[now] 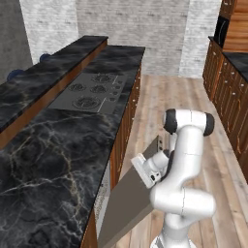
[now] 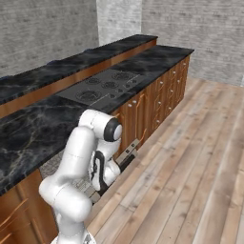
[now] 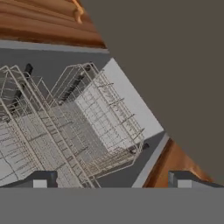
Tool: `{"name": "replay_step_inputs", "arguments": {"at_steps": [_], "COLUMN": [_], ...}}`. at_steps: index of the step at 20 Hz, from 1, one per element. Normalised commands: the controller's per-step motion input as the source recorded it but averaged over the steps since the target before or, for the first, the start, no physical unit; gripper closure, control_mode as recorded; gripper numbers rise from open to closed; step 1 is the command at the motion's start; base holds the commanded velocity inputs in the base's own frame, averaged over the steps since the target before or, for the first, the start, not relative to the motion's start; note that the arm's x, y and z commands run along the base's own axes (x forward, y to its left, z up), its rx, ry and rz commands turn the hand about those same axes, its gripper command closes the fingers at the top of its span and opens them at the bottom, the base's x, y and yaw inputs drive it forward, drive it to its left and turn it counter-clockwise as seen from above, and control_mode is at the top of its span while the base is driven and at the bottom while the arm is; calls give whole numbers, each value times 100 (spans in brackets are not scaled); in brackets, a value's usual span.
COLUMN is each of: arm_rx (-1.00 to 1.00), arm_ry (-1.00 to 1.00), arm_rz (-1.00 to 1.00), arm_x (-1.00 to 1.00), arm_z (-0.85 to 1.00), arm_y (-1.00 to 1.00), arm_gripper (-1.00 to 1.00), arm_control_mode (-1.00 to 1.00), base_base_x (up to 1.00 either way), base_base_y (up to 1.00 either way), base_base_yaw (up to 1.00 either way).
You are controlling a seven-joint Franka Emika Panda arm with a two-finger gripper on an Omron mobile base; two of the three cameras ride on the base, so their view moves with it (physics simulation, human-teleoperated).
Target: Open the dishwasher door and pull out the top rack.
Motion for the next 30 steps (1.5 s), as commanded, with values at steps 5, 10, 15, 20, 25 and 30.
{"name": "replay_step_inputs", "arguments": {"at_steps": [5,10,15,20,25,30], "arm_rx": [0,1,15,18,18,18], "arm_ry": [-23,-18,-11,-7,-8,-9], "arm_rz": [27,21,16,11,10,6], "arm_x": [-20,-19,-4,-5,-4,-1], "arm_z": [9,0,-6,-10,-9,-11], "arm_y": [16,8,28,20,7,7], "arm_gripper": [-100,-100,-100,-100,-100,-100], "arm_control_mode": [-100,-100,-100,-100,-100,-100], "base_base_x": [0,0,0,0,0,0], "base_base_y": [0,0,0,0,0,0], "base_base_yaw": [0,0,0,0,0,0]}}
